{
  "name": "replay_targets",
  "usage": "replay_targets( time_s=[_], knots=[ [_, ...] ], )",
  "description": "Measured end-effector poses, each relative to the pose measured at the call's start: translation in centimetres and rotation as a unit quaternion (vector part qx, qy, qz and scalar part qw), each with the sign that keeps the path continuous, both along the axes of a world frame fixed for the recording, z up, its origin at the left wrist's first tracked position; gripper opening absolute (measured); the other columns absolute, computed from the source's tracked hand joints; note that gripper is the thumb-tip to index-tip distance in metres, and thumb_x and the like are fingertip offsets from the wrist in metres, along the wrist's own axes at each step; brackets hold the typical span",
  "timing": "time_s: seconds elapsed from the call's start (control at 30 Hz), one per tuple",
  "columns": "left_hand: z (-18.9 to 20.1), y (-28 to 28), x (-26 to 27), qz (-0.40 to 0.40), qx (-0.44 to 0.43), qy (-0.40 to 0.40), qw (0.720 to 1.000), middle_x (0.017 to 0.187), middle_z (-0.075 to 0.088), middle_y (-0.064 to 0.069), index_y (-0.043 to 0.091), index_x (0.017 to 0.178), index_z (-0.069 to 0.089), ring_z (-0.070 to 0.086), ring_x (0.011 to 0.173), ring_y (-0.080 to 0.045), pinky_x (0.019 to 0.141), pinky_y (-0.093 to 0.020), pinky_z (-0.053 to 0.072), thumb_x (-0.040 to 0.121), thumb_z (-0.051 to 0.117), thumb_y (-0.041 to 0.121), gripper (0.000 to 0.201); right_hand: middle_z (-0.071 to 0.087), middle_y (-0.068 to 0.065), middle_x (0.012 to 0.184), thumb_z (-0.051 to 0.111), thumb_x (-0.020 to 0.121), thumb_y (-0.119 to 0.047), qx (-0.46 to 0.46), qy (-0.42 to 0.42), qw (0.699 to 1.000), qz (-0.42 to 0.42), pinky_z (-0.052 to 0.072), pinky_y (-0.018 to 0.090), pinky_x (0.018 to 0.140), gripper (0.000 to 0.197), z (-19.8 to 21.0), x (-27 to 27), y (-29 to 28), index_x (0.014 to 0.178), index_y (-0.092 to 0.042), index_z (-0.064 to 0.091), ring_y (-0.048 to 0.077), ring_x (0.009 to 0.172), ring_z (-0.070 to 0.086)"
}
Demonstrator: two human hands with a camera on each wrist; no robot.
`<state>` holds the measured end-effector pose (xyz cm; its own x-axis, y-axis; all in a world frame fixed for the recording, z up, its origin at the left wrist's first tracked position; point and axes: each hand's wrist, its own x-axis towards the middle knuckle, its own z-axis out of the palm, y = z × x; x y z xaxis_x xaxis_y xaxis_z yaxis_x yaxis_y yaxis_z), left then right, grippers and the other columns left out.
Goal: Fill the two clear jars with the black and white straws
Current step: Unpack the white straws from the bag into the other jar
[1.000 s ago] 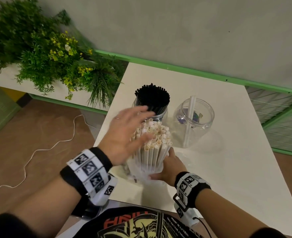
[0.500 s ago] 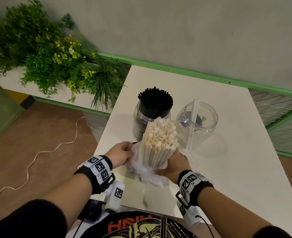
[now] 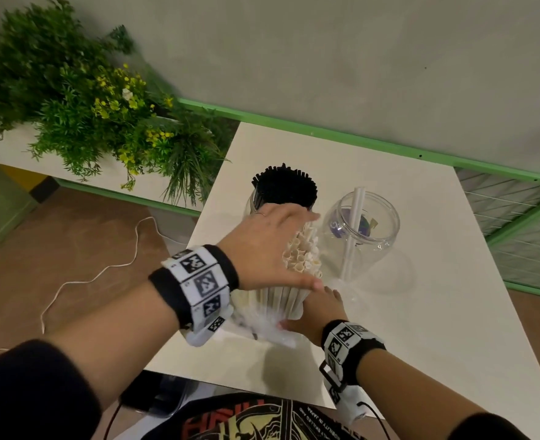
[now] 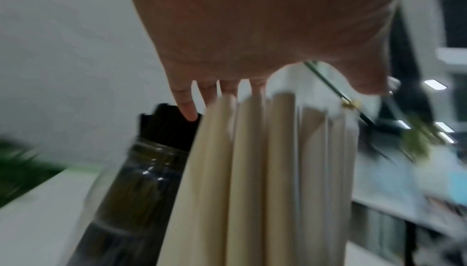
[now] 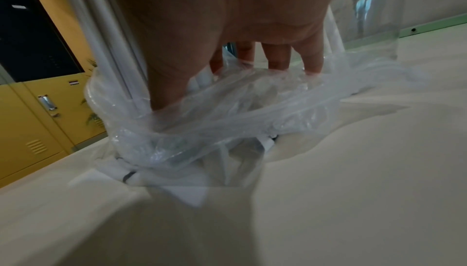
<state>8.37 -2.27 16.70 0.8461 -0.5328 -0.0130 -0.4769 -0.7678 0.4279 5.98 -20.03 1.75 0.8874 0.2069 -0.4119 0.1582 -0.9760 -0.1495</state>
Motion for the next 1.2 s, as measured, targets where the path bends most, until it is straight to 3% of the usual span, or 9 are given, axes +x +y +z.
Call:
replay_targets(
  time_s=[0.1,0.27,0.43,0.67,0.8,0.87,0.93,1.07,1.2],
  knots=[
    [-1.1,-1.5,0.3,-0.022,0.09,-0.053,0.994,0.148,0.028,0.004,0.033,0.147,0.017,0.023,0.135,-0.018,0.108,-0.04,0.03,0.058,0.049,0.088,0.109,0.03,0.003,0.146,0.06,0.072,-0.07,-0.009,0.009,1.0,-0.004,0.019,0.047,0.115,0.093,0.7,-0.2,-0.2,0.147,-0.028,0.026,0.029,0.131,0.036],
    [-2.1,-1.0,0.8,0.017,0.088,-0.094,0.992,0.123,0.042,0.007,0.033,0.138,0.035,0.033,0.118,-0.017,0.1,-0.037,0.031,0.062,0.052,0.081,0.092,0.023,0.002,0.148,0.06,0.074,-0.07,0.007,0.015,1.0,0.022,0.018,0.048,0.116,0.1,1.3,0.0,-0.6,0.15,-0.024,0.015,0.029,0.132,0.035],
    [-2.6,-0.2,0.5,0.024,0.054,-0.074,0.996,0.119,0.044,0.01,0.034,0.13,0.042,0.04,0.111,-0.015,0.095,-0.036,0.038,0.064,0.056,0.076,0.079,0.014,-0.006,0.149,0.058,0.071,-0.075,0.099,-0.002,0.995,0.017,0.031,0.043,0.11,0.088,3.9,0.2,-2.3,0.145,-0.039,0.028,0.022,0.128,0.041],
    [-2.9,-0.1,-0.1,0.031,0.029,-0.081,0.996,0.116,0.053,0.015,0.033,0.123,0.048,0.046,0.105,-0.012,0.09,-0.037,0.044,0.062,0.048,0.074,0.074,0.043,-0.017,0.133,0.052,0.055,-0.084,0.175,-0.069,0.982,0.013,0.035,0.041,0.097,0.095,8.6,1.0,-2.7,0.136,-0.035,0.042,0.014,0.117,0.044],
    [-3.0,-0.1,-0.2,0.032,0.026,-0.084,0.996,0.111,0.055,0.016,0.035,0.119,0.049,0.047,0.103,-0.012,0.088,-0.037,0.045,0.062,0.05,0.075,0.07,0.063,-0.014,0.114,0.079,0.07,-0.049,0.379,-0.037,0.925,-0.012,0.046,0.03,0.093,0.058,9.1,1.1,-2.5,0.12,-0.027,0.058,0.005,0.106,0.058],
    [-3.1,-0.1,-0.3,0.033,0.023,-0.088,0.995,0.109,0.055,0.016,0.034,0.118,0.05,0.048,0.102,-0.013,0.086,-0.037,0.046,0.065,0.051,0.075,0.068,0.068,-0.01,0.106,0.081,0.074,-0.031,0.428,-0.027,0.903,-0.03,0.048,0.021,0.086,0.046,9.4,0.9,-2.6,0.114,-0.021,0.062,0.001,0.099,0.062],
    [-3.1,-0.1,-0.4,0.035,0.011,-0.089,0.995,0.107,0.057,0.015,0.034,0.116,0.053,0.05,0.1,-0.014,0.084,-0.038,0.047,0.069,0.048,0.075,0.063,0.07,-0.008,0.101,0.082,0.074,-0.028,0.449,-0.023,0.892,-0.038,0.048,0.016,0.08,0.04,9.7,0.7,-2.7,0.109,-0.019,0.063,0.002,0.093,0.064],
    [-3.2,-0.3,-0.7,0.044,-0.016,-0.079,0.996,0.105,0.057,0.016,0.036,0.111,0.057,0.052,0.1,-0.014,0.083,-0.037,0.046,0.073,0.04,0.074,0.057,0.07,-0.002,0.096,0.082,0.075,-0.023,0.468,-0.015,0.881,-0.059,0.052,0.023,0.078,0.034,9.4,0.7,-2.6,0.102,-0.016,0.063,0.01,0.089,0.066],
    [-3.5,-0.2,-0.7,0.056,-0.013,-0.086,0.995,0.104,0.056,0.016,0.036,0.108,0.058,0.051,0.099,-0.013,0.082,-0.034,0.044,0.077,0.04,0.068,0.048,0.07,0.01,0.106,0.076,0.078,-0.006,0.544,0.037,0.832,-0.101,0.053,0.038,0.091,0.035,8.7,0.9,-2.7,0.11,-0.01,0.061,0.024,0.101,0.066]
  ],
)
